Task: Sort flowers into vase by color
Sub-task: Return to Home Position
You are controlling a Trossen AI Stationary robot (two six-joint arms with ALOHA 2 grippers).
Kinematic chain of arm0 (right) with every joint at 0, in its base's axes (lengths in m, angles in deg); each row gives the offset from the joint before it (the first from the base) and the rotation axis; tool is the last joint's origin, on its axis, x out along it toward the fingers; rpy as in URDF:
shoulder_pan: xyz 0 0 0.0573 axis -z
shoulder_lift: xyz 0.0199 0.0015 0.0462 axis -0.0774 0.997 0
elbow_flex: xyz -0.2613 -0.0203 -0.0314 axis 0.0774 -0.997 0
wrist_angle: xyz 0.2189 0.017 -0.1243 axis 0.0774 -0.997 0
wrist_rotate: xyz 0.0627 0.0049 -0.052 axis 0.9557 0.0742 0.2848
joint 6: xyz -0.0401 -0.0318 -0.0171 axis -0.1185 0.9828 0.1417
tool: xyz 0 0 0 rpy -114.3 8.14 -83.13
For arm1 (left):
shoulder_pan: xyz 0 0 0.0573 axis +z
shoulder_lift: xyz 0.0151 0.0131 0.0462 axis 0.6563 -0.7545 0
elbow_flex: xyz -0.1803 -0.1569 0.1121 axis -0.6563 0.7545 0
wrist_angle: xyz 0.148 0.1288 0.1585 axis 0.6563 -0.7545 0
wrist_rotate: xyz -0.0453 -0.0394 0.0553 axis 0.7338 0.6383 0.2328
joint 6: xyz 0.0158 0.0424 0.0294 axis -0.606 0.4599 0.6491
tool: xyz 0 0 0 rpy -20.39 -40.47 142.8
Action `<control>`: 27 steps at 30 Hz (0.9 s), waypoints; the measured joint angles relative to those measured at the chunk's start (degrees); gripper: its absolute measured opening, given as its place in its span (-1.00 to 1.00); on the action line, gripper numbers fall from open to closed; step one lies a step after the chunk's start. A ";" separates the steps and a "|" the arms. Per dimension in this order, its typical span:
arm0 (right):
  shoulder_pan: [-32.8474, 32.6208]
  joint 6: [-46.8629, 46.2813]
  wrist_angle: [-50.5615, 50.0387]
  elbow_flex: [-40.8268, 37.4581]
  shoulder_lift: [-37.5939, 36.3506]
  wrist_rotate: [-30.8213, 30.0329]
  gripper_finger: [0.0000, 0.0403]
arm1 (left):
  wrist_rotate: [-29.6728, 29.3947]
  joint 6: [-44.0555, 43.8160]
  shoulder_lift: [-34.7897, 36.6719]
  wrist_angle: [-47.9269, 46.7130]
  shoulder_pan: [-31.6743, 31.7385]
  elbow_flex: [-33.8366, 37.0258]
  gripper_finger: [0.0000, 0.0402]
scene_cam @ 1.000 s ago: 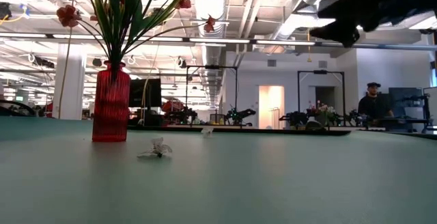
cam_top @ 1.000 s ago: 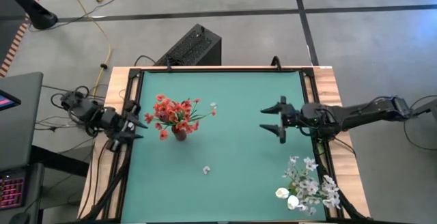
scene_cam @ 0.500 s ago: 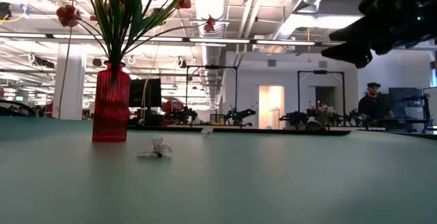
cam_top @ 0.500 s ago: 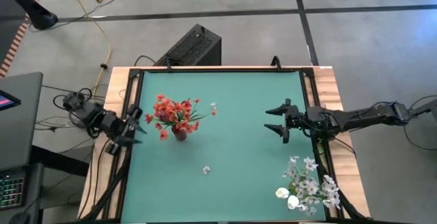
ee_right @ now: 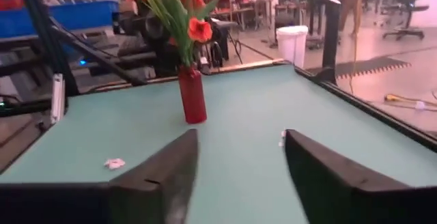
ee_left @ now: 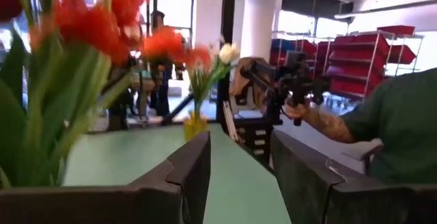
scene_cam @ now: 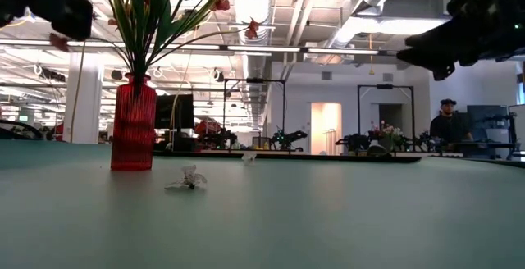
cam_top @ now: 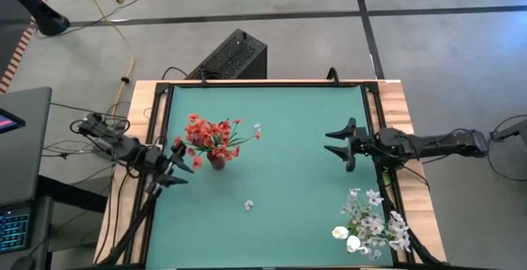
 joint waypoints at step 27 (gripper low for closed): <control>-0.07 0.97 -20.40 -0.46 -17.65 1.03 -0.87 | 0.62 -1.80 -0.26 -4.19 0.00 3.75 -0.30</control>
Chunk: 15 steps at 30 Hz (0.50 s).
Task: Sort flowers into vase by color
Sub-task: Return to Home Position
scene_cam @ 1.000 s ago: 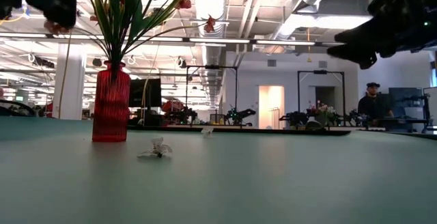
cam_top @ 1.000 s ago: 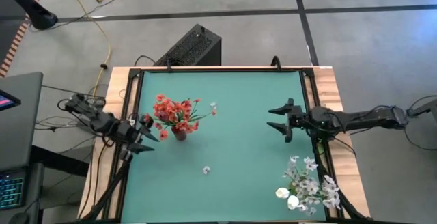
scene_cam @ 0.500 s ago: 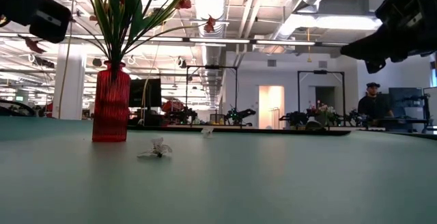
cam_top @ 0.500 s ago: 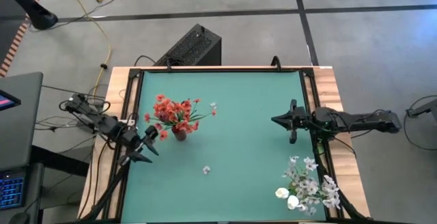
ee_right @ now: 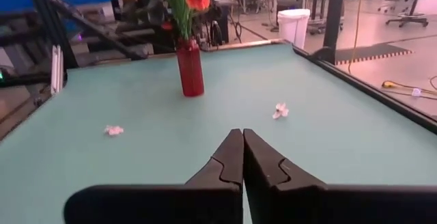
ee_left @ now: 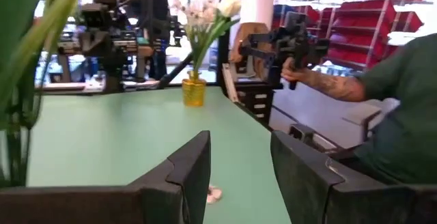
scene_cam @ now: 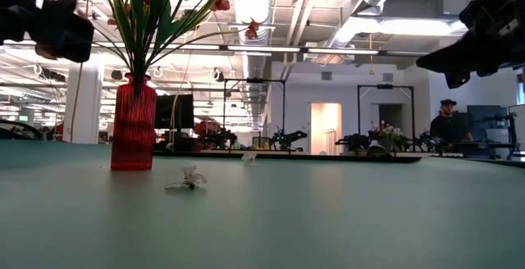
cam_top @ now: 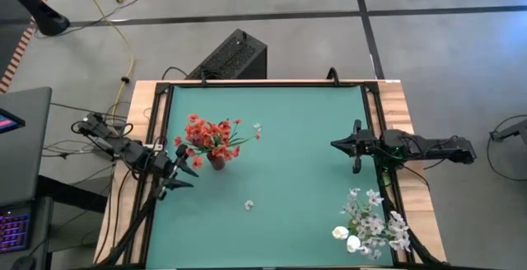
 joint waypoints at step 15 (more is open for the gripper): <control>0.04 -0.77 -1.11 -0.23 0.21 -0.07 -0.66 | -3.02 -0.61 -0.10 0.42 0.00 0.11 -0.30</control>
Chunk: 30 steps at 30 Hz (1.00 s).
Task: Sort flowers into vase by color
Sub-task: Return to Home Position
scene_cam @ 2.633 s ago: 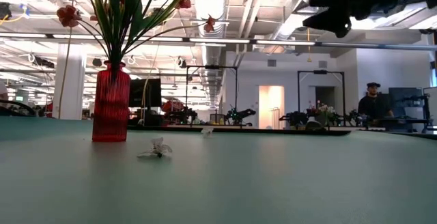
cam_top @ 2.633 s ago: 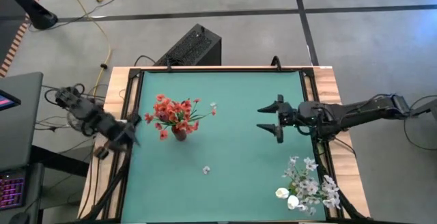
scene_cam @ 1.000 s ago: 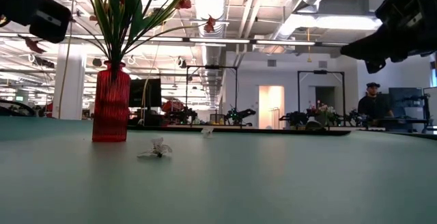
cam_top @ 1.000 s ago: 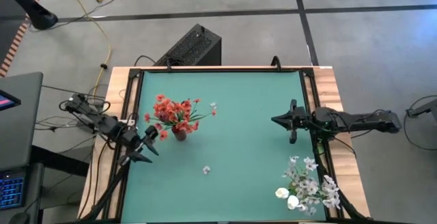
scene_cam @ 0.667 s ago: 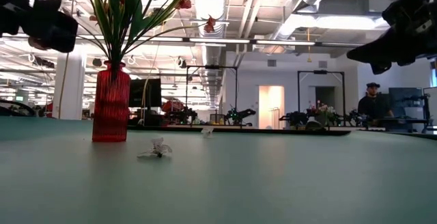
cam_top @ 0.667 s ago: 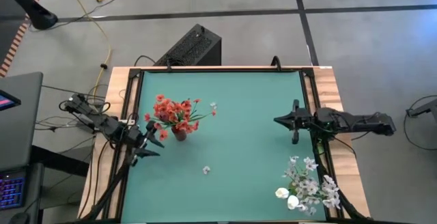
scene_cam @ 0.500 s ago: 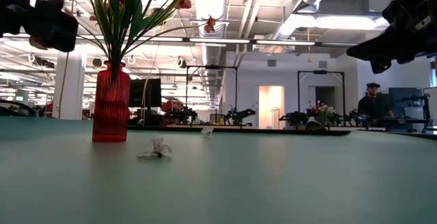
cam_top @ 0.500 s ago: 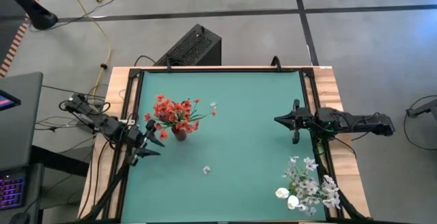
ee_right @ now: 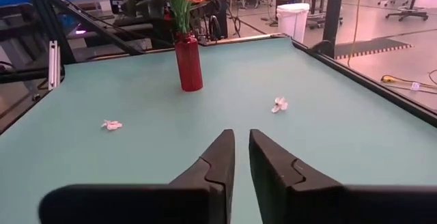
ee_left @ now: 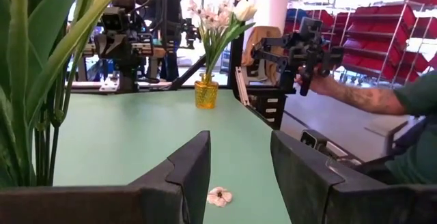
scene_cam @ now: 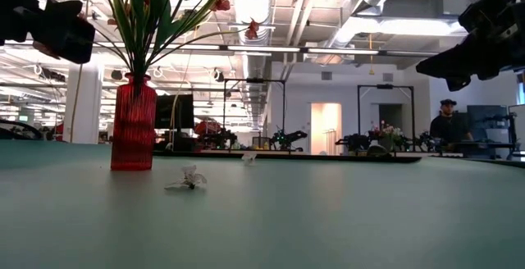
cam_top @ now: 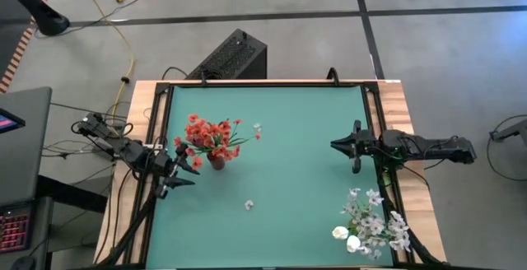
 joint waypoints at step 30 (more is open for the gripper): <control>0.00 0.00 -0.24 -0.04 -0.01 0.00 -0.62 | 0.02 -0.22 0.00 0.01 0.00 0.07 -0.30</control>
